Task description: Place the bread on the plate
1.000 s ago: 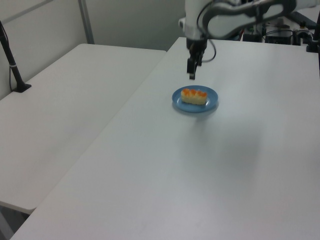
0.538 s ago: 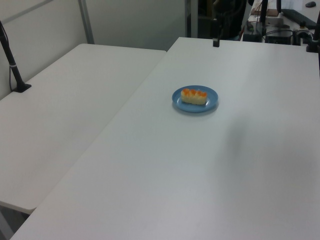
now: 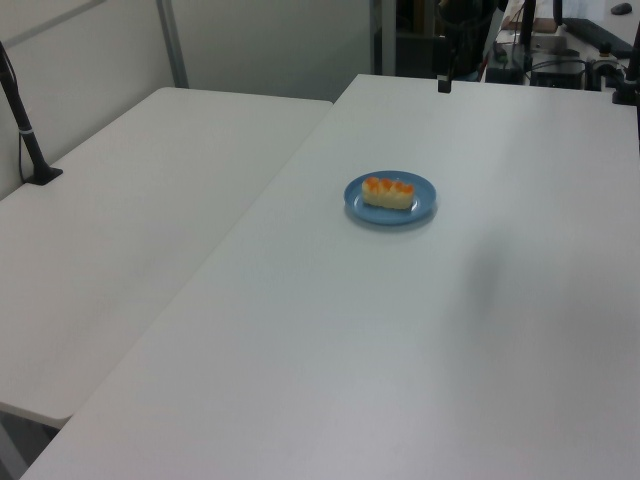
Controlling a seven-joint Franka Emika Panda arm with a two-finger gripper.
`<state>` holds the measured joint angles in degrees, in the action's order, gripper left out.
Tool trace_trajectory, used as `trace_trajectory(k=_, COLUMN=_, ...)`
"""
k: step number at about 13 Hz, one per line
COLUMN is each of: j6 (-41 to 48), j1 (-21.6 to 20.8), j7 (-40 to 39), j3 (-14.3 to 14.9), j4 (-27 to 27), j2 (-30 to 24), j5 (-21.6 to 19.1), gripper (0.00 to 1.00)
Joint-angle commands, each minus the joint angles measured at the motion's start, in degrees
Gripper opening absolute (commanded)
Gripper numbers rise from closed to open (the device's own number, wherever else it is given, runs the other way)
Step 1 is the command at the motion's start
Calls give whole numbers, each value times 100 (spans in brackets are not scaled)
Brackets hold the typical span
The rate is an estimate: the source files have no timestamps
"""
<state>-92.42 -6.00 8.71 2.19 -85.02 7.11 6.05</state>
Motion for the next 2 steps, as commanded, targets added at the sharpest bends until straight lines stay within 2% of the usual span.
trace_trajectory(k=1, j6=84, j1=11, j7=79, j3=54, j4=-138, j2=-166, j5=-95, gripper=100)
trace_trajectory(k=2, j6=84, j1=37, j7=70, j3=54, j4=-138, j2=-219, j5=-104, gripper=100)
